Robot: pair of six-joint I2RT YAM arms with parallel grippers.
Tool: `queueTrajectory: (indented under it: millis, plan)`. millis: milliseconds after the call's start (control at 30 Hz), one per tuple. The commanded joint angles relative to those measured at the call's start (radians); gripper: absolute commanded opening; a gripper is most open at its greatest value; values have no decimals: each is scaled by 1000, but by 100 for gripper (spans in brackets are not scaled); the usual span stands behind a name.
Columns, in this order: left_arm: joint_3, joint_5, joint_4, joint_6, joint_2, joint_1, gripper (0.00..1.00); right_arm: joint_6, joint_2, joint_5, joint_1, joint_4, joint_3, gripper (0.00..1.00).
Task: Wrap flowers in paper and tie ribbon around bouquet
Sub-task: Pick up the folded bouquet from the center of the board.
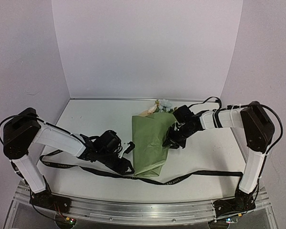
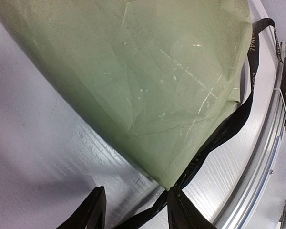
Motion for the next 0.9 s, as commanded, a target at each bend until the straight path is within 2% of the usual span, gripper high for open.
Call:
queueTrajectory:
  millis: [0, 133, 300, 433, 700, 867]
  plan:
    - [-26, -36, -35, -27, -143, -4, 46, 86, 2, -18, -2, -60, 60, 14]
    - [-61, -18, -70, -21, -197, -11, 41, 177, -1, -43, -2, -64, 79, 12]
    - [-107, 16, -54, -40, -169, -35, 22, 245, -17, -59, -1, -66, 83, 11]
    - [-119, 28, -7, -63, -133, -52, 12, 290, -28, -68, -2, -67, 84, 11]
    - [-86, -29, 65, -112, -38, -52, 10, 344, -50, -80, -2, -67, 76, 10]
    - [-58, -114, 47, -159, 8, -51, 5, 371, -68, -88, -2, -65, 62, 10]
